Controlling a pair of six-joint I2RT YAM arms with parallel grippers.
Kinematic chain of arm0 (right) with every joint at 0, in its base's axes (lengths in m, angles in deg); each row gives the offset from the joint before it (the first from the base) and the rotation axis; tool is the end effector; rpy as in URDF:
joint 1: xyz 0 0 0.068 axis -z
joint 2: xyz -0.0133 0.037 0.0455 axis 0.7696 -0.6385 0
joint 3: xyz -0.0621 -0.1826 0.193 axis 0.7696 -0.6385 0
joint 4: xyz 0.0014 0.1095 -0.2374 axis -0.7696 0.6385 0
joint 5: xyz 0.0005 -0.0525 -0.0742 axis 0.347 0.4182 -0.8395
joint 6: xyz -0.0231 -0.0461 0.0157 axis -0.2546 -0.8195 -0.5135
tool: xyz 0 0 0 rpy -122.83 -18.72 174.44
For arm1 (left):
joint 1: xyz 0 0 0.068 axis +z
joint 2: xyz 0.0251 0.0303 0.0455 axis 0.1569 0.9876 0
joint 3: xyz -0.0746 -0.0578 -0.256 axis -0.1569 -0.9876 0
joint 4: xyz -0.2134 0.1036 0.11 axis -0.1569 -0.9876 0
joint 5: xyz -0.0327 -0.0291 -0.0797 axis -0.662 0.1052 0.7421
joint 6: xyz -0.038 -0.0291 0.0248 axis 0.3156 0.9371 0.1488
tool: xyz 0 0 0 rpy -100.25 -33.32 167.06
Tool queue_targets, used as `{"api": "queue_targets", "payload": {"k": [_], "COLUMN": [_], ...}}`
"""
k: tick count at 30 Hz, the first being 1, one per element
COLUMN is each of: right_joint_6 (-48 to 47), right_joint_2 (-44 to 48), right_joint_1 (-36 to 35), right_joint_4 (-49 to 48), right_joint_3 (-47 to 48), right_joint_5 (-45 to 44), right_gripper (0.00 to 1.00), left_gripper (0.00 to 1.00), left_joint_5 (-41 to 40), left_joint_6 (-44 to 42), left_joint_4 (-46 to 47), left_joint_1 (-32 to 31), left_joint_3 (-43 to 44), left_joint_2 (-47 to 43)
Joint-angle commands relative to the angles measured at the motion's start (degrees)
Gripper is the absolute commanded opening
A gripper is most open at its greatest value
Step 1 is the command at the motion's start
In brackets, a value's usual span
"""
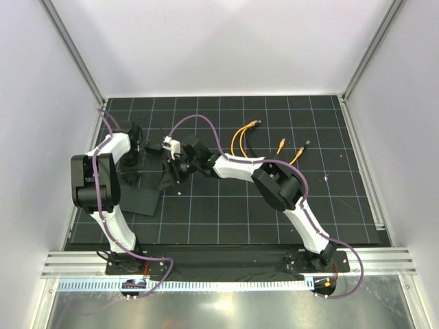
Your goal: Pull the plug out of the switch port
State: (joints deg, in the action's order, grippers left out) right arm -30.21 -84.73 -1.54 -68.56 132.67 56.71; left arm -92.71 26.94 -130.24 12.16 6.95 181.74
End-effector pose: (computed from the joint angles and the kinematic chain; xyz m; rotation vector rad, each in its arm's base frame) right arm 0.3022 0.4200 0.1629 -0.9573 2.1510 1.4402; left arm 0.3408 0.0282 0.1710 -0.4177 2.9439 0.3899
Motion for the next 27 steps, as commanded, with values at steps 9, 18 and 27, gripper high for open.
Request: {"api": "queue_targets", "payload": {"k": [9,18,27], "right_joint_6": [-3.19,-8.11,-8.91], "right_joint_2": [3.55,2.15,3.47], "right_joint_1": [-0.61,-6.76,-10.9], "right_joint_4": [1.27,9.72,6.29], "right_joint_3": [1.5,7.39,5.81], "right_joint_5": [-0.51,-10.17,-13.98], "right_gripper": [0.63,0.57,0.54], "left_gripper": [0.2,0.01,0.0], "left_joint_5": [-1.61,-3.1,-4.95], "left_joint_6": [-0.98,-0.37,0.69], "left_joint_4": [0.02,0.19,0.1], "left_joint_1": [-0.32,-0.32,-0.32], "left_joint_3": [-0.49,-0.66,-0.75], "left_joint_2": [2.11,2.02,2.55]}}
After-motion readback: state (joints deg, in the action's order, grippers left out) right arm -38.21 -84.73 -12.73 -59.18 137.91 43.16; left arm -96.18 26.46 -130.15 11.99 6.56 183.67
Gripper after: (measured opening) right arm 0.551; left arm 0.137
